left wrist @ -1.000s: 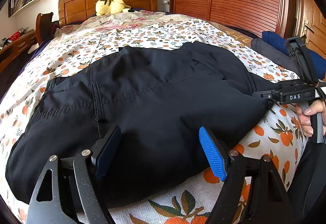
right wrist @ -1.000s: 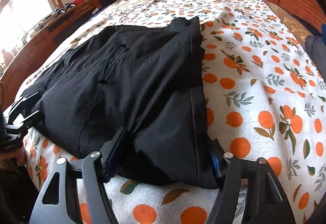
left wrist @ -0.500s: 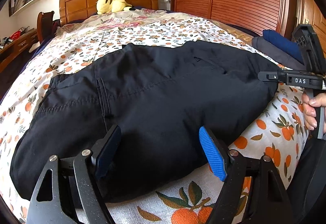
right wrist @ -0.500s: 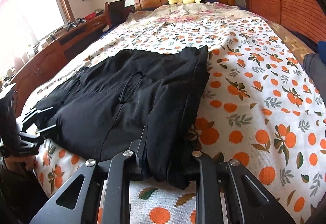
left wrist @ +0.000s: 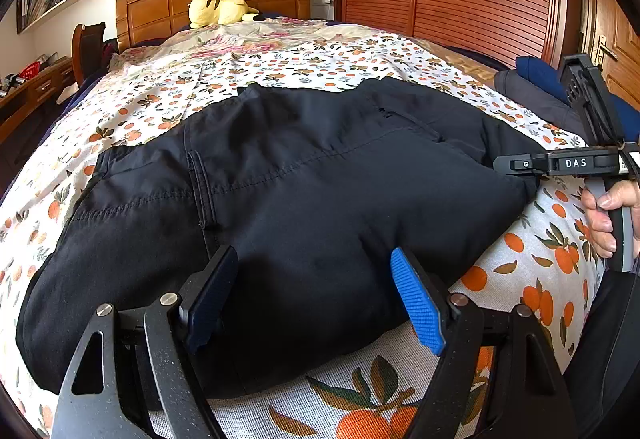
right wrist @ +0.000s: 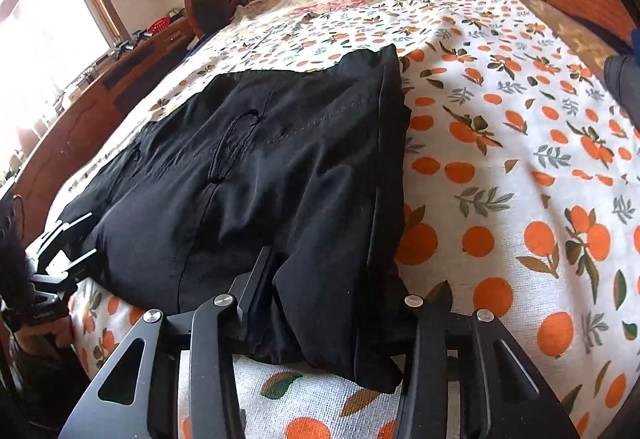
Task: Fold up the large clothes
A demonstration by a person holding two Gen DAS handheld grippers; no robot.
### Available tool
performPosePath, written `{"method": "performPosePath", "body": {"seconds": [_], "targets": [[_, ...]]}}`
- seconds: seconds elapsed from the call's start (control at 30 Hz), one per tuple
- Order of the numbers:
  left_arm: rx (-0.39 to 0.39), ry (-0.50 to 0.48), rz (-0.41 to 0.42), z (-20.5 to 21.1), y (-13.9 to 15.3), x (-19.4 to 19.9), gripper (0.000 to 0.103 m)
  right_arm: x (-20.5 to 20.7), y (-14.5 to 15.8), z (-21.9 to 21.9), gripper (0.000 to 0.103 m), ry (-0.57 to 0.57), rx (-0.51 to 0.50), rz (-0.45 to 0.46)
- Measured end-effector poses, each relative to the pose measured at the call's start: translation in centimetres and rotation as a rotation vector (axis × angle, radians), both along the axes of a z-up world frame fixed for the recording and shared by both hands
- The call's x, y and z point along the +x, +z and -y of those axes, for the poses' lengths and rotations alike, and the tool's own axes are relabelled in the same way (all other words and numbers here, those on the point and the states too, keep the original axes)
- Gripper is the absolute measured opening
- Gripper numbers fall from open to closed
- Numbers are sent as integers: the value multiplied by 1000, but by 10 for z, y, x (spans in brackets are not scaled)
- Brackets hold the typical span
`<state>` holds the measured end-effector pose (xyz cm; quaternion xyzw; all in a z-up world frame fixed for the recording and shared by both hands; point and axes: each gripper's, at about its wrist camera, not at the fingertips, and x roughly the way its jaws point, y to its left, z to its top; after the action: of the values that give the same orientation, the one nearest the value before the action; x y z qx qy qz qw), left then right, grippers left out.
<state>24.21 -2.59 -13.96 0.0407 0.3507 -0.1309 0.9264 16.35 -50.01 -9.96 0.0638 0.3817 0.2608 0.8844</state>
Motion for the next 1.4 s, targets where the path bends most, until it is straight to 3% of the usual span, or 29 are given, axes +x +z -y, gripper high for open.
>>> {"method": "performPosePath", "body": {"seconds": [0.1,0.17,0.27,0.5,0.67,0.87,1.03,1.17,1.33,1.4], "targets": [[-11,5,2,0,1,0,80,-1,11,4,23,-9,51,-2],[-33,14,8,-4,4,-2,80,-5,24,8,21,-15,98,31],[-73,12,27,-13,15,-7,80,-18,49,-3,20,-11,73,107],[-110,39,101,-46,38,-27,80,-44,116,-65,19,95,23,258],[-114,105,144,-83,45,-46,80,-59,148,-126,18,204,5,330],[-141,197,160,-134,44,-64,80,-73,155,-213,18,353,-25,347],[-158,266,162,-168,39,-73,80,-65,123,-282,18,429,-91,273],[-175,283,175,-183,37,-79,80,-62,109,-307,23,432,-135,258],[-188,272,179,-186,36,-74,80,-68,134,-304,46,428,-112,328],[-189,265,180,-183,38,-75,80,-75,148,-295,48,422,-107,372]]}}
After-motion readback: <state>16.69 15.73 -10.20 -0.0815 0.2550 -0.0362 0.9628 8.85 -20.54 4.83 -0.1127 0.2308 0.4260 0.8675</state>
